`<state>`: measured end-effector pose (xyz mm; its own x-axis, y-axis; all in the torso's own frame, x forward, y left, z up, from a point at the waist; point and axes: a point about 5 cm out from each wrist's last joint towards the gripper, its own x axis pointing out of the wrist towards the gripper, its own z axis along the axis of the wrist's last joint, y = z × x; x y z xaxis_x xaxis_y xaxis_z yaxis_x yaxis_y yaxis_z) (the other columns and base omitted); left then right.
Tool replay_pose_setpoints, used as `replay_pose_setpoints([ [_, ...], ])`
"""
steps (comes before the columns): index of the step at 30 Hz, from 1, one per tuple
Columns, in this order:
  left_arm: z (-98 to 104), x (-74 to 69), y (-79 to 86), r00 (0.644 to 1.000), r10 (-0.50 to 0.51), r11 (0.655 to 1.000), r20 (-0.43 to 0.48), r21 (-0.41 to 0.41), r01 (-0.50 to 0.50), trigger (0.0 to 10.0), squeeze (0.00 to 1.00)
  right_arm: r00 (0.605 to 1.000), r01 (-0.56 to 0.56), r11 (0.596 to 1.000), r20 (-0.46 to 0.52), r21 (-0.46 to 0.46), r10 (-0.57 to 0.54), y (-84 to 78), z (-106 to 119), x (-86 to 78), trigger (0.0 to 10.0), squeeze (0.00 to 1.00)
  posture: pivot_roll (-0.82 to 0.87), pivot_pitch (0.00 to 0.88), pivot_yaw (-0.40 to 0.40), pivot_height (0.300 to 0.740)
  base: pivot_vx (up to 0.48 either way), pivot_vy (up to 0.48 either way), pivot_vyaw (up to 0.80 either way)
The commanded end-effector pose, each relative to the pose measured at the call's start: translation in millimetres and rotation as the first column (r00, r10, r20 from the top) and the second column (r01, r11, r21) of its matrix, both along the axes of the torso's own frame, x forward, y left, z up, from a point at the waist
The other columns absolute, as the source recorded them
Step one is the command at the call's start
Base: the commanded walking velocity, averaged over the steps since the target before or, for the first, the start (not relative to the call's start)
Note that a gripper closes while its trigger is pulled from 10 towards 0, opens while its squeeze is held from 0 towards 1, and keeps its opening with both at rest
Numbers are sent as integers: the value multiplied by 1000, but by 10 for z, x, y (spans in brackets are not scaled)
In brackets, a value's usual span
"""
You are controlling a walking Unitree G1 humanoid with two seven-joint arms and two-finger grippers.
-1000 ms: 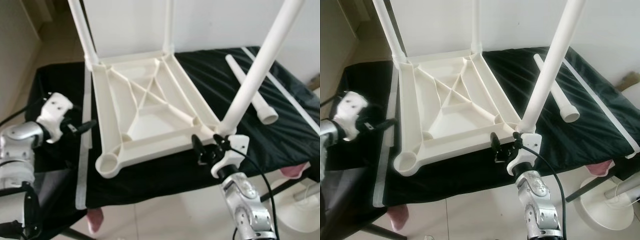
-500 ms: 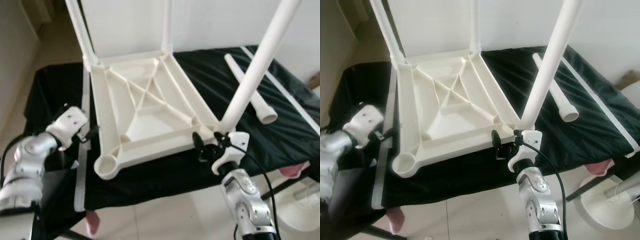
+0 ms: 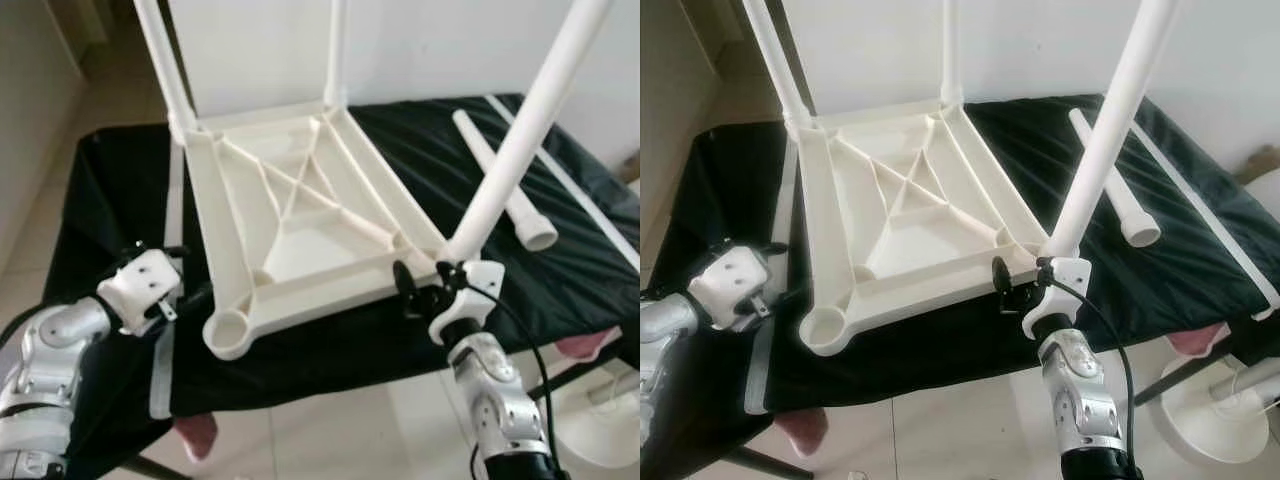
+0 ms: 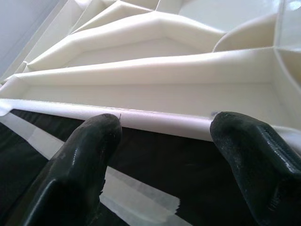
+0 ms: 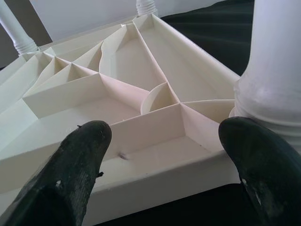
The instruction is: Building children table
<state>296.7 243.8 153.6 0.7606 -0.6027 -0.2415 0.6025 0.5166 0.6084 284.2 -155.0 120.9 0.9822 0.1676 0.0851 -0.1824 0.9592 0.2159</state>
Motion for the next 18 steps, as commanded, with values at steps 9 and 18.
replay_pose_setpoints([
  [9, 317, 327, 209, 976, 190, 980, 110, -84, -181, 10000, 0, 998, -20, 1000, -60, -7, 19, 36, -163, -9, 10000, 0, 40, 44, -13, 740, 0, 0, 0],
  [18, 327, 438, 84, 960, 241, 967, 144, -118, -225, 10000, 0, 998, -22, 1000, -62, -4, 22, 69, -183, -36, 10000, 0, 27, 49, -5, 740, 0, 0, 0],
])
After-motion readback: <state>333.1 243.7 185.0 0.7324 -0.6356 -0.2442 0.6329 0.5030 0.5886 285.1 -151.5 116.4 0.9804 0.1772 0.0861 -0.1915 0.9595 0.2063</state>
